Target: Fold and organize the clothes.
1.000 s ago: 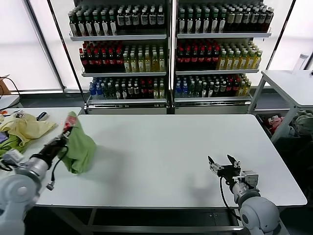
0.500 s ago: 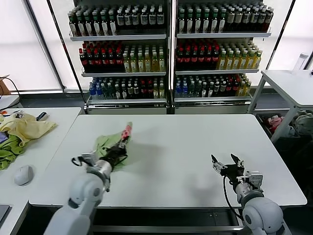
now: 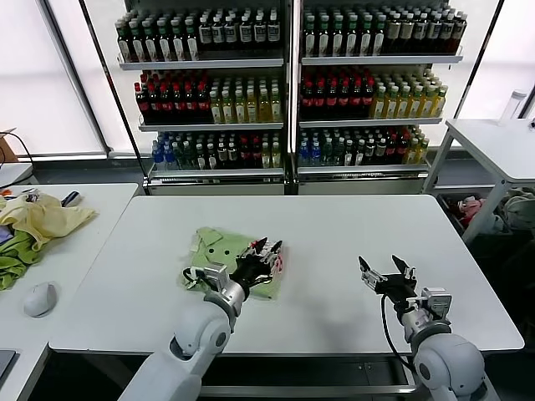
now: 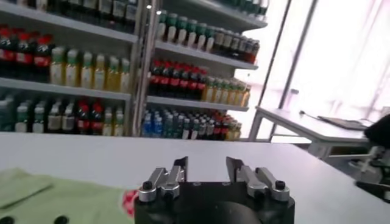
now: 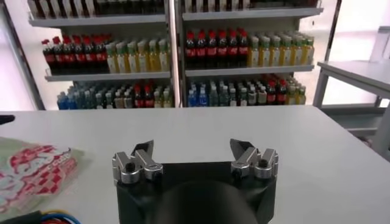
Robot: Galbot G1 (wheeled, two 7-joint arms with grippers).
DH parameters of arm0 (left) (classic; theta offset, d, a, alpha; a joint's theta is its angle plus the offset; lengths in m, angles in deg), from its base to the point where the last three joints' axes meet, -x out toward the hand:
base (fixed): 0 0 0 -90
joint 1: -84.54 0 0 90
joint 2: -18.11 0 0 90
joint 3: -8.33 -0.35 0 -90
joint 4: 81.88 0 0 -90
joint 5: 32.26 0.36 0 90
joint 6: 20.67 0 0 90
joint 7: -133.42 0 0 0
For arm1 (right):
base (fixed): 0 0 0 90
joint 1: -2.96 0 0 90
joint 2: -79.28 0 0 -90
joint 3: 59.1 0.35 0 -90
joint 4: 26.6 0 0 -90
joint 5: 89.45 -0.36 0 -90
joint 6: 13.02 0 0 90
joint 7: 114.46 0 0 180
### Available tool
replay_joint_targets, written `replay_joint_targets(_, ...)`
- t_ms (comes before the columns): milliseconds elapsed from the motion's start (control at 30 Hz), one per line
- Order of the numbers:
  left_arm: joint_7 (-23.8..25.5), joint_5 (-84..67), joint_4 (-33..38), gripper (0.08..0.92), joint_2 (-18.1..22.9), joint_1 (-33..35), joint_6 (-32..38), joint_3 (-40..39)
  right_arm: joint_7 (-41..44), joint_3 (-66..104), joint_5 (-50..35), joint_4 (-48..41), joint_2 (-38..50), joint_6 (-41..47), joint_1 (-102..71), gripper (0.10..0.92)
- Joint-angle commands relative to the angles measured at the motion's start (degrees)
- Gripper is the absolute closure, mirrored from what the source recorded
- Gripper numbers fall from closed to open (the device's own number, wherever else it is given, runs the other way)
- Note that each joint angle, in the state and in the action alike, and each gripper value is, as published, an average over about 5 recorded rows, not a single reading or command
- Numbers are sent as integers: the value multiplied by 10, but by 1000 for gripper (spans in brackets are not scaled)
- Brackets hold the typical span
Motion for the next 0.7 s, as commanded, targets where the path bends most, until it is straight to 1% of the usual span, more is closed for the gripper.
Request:
replay_joint_targets(33, 7, 12, 104, 476, -38, 71, 35, 36, -20, -82, -1, -21, -22, -38, 46, 203)
replay_joint_targets(133, -14, 10, 116, 389, -61, 100, 55, 97, -40, -148, 10, -59, -45, -47, 95, 203)
replay_joint_targets(267, -37, 14, 109, 269, -94, 136, 72, 176, -64, -231, 35, -135, -92, -50, 172, 203)
replay_joint_targets(367, -46, 15, 104, 203, -107, 158, 77, 216, -88, -277, 42, -185, -127, -55, 211, 203)
replay_joint_targets(467, -50, 18, 103, 181, -110, 176, 84, 241, -110, -308, 47, -227, -159, -57, 235, 203)
replay_joint_targets(700, -56, 30, 105, 177, -103, 201, 95, 263, -143, -348, 54, -299, -204, -52, 262, 203)
